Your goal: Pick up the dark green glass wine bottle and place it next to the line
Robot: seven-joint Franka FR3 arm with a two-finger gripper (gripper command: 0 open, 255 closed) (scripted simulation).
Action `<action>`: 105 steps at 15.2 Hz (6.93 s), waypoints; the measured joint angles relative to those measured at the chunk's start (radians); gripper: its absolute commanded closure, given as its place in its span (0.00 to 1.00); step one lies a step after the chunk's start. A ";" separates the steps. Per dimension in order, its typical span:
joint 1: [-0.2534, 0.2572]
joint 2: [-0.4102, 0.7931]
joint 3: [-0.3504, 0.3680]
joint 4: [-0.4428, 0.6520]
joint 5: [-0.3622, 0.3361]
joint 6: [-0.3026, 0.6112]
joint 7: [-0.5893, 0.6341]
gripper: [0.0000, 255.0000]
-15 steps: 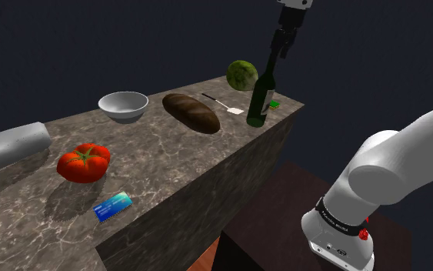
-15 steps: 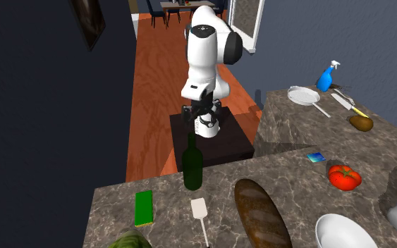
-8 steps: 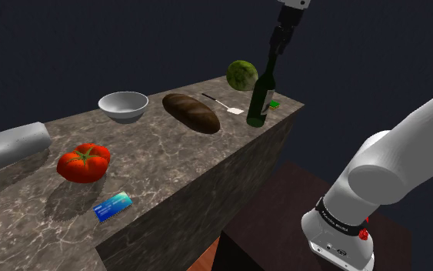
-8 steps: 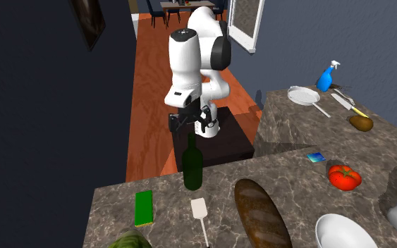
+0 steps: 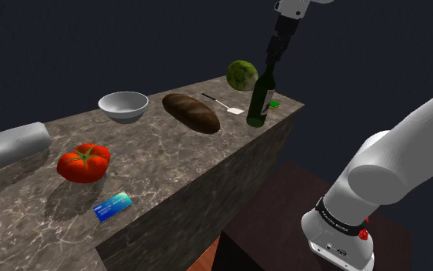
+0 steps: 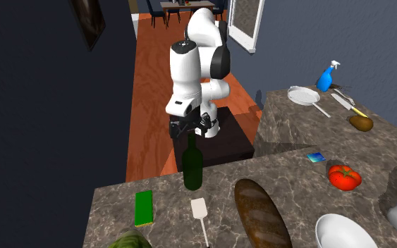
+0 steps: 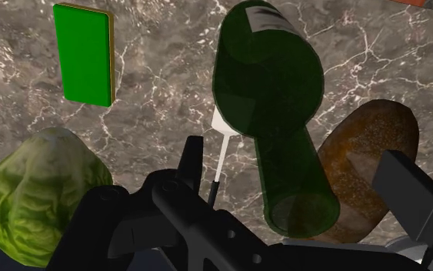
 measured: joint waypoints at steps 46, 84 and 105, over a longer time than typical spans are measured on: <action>0.152 0.004 0.287 0.161 0.040 -0.158 0.421 1.00; 0.469 0.584 0.623 0.728 -0.084 -0.168 1.063 1.00; 0.486 0.616 0.625 0.883 -0.094 -0.290 1.063 0.00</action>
